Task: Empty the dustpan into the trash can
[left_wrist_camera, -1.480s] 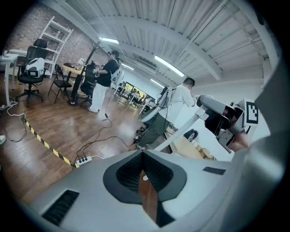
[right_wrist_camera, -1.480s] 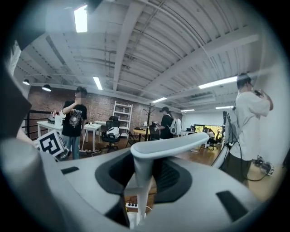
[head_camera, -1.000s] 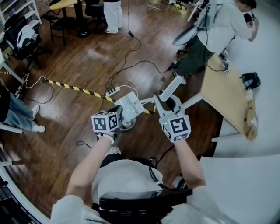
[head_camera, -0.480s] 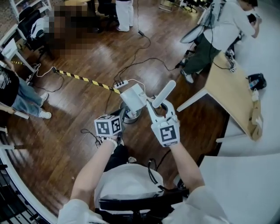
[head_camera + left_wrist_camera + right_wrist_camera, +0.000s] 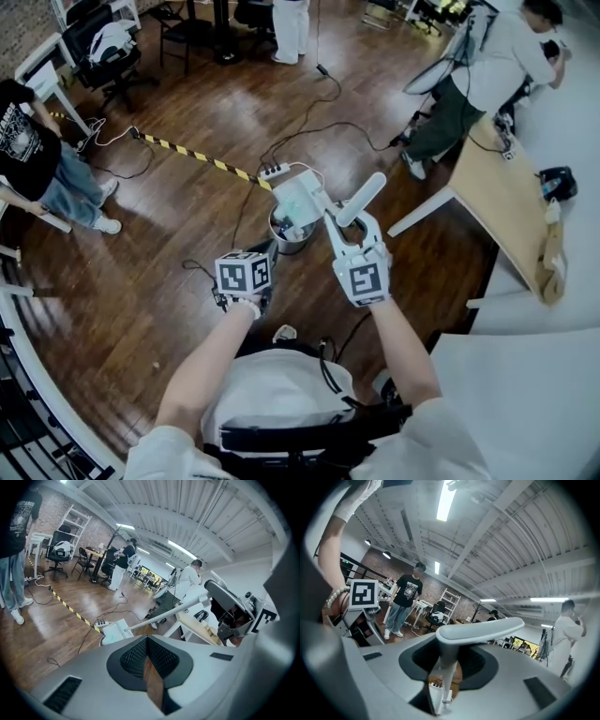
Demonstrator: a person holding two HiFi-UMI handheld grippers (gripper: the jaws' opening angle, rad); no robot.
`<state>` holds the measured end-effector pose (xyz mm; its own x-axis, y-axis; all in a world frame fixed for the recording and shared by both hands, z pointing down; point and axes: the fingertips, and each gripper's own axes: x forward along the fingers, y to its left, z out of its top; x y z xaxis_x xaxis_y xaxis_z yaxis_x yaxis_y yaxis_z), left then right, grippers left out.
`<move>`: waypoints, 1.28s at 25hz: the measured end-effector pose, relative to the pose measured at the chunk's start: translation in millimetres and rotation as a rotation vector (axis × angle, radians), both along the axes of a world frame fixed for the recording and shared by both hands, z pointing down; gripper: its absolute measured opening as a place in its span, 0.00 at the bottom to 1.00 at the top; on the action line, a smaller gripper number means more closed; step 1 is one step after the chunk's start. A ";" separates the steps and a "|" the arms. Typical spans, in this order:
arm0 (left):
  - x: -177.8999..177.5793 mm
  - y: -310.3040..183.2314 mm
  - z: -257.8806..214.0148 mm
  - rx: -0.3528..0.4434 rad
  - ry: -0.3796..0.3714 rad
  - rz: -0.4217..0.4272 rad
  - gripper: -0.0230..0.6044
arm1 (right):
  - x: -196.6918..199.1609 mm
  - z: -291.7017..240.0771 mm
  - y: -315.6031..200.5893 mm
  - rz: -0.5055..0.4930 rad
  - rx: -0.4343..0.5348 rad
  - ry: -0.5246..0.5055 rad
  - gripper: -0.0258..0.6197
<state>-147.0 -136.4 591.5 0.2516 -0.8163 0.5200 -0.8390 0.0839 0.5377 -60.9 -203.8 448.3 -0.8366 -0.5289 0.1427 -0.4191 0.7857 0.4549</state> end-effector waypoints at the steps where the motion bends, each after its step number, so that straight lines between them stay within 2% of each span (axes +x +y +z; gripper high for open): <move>1: 0.1 2.5 0.8 -0.001 0.001 0.010 0.02 | -0.8 2.0 7.2 -0.009 0.009 0.006 0.22; 6: -6.5 14.2 -1.5 -0.006 -0.005 0.058 0.02 | -3.3 13.2 34.5 -0.015 0.043 0.018 0.22; 12: -35.3 33.8 -1.5 -0.009 0.004 0.067 0.02 | -24.6 24.4 60.3 -0.021 0.062 0.080 0.22; 25: -58.8 50.9 1.2 -0.005 0.024 0.092 0.02 | -43.2 35.0 73.6 0.007 0.049 0.111 0.22; 32: -62.8 56.9 6.4 -0.008 0.039 0.105 0.02 | -41.3 20.4 41.8 0.119 -0.014 0.037 0.22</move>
